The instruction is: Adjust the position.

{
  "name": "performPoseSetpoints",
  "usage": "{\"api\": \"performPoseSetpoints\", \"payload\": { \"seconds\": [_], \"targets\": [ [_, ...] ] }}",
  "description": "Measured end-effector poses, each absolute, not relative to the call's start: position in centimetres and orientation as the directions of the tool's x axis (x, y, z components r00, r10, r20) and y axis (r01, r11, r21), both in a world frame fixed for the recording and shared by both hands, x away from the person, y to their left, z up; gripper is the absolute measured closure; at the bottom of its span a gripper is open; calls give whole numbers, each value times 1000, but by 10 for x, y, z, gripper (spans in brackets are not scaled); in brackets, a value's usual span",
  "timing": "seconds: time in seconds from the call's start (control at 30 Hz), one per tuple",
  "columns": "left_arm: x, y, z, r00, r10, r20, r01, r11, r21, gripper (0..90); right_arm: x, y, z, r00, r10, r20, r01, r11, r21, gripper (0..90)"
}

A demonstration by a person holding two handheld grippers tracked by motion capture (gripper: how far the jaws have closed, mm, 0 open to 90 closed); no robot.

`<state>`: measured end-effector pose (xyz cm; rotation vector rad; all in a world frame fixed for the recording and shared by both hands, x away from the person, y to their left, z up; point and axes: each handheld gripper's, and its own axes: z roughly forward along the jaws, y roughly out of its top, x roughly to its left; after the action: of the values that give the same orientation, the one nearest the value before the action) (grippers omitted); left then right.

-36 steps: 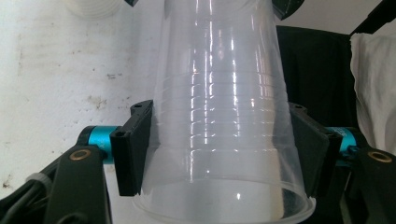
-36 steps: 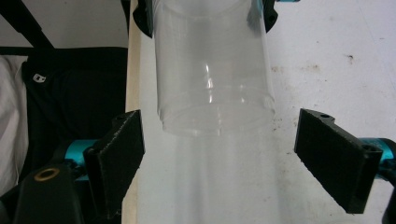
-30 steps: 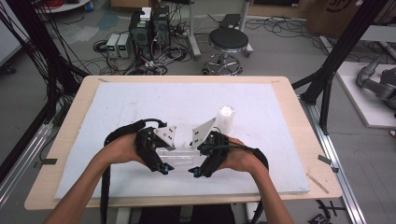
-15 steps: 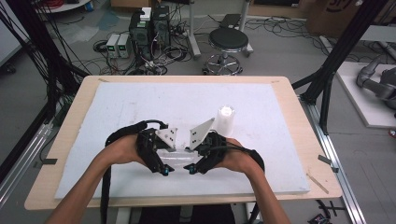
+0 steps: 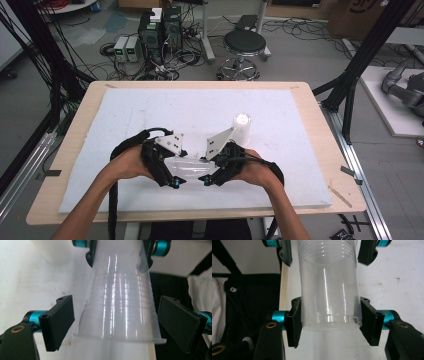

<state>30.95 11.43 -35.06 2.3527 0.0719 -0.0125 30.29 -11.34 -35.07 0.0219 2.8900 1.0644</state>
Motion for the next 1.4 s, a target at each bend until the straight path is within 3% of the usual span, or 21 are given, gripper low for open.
{"api": "performPoseSetpoints", "payload": {
  "seconds": [0.03,0.07,0.2,0.27,0.53,0.83,1.4],
  "targets": [
    [310,114,-351,998,48,-31,56,-704,708,135,303,-113,-351,-998,35,-53,-8,761,648,431],
    [308,125,-354,997,67,-30,65,-608,791,134,303,-121,-353,-997,47,-53,-3,723,691,430],
    [305,142,-362,993,116,-24,78,-484,871,130,303,-134,-359,-996,79,-31,26,635,772,430],
    [302,154,-372,988,154,-31,85,-360,929,125,302,-144,-367,-995,102,0,57,559,827,430],
    [290,164,-404,983,177,-40,64,-133,989,98,297,-157,-388,-991,127,50,99,410,907,431],
    [290,160,-418,983,168,-72,88,-93,992,92,298,-161,-403,-990,114,79,110,306,946,432],
    [295,133,-406,989,129,-73,81,-60,995,92,297,-158,-400,-995,76,65,82,261,962,432]
  ]
}}
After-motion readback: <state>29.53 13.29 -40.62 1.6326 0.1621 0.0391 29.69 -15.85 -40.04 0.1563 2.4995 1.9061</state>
